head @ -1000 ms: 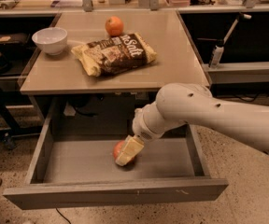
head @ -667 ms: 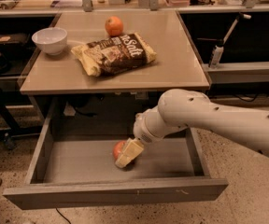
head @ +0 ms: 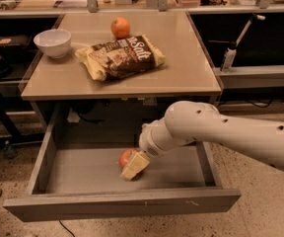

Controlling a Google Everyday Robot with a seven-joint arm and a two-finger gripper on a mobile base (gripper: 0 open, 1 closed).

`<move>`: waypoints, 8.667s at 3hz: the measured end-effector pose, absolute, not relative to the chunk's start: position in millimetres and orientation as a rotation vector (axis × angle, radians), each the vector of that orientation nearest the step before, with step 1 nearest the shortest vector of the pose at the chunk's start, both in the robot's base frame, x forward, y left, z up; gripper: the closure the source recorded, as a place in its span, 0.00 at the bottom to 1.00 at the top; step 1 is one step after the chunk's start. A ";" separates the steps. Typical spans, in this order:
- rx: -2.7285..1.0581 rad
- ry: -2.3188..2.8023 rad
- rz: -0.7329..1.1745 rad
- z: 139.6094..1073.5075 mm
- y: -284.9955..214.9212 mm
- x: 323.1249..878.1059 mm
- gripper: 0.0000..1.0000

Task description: Pick apple from top drawer and place on counter

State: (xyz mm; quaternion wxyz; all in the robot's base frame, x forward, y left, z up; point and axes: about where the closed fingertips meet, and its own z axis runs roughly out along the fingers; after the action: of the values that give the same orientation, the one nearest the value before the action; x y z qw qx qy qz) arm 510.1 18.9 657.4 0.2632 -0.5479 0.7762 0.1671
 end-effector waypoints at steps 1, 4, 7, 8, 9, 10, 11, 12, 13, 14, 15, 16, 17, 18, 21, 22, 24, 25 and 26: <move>-1.469 2.096 0.439 646.5 24.4 511.3 0.00; -1.425 2.117 0.503 607.1 37.2 512.9 0.00; -1.412 2.122 0.530 596.6 40.4 509.7 0.65; -1.412 2.122 0.530 596.6 40.4 509.7 0.89; -1.377 2.148 0.501 609.1 35.2 505.8 1.00; -1.276 2.174 0.377 682.1 2.6 489.3 1.00; -1.253 2.171 0.342 703.7 -6.2 486.5 1.00; -1.237 2.170 0.245 742.2 -27.4 508.6 1.00; -1.210 2.178 0.124 785.8 -60.9 537.5 1.00; -1.191 2.183 0.024 826.0 -90.8 559.8 1.00; -1.184 2.187 -0.033 853.0 -111.1 583.1 1.00; -1.187 2.185 -0.036 866.7 -122.1 613.8 1.00; -1.187 2.184 -0.015 868.5 -130.1 644.0 1.00; -1.184 2.188 0.003 865.3 -136.9 666.7 1.00; -1.163 2.218 0.087 823.8 -150.9 691.8 1.00; -1.163 2.219 0.096 824.8 -151.3 692.6 1.00; -1.163 2.219 0.096 824.7 -151.2 692.6 0.58; -1.163 2.219 0.096 824.7 -151.2 692.6 0.35; -1.163 2.219 0.096 824.7 -151.2 692.6 0.11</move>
Offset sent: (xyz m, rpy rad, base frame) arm 0.0079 0.0124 -0.0367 0.0187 -0.0057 -0.0335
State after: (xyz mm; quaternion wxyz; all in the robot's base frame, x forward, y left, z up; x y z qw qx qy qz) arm 692.6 -151.2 824.7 0.3119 -0.4407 0.8409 0.0366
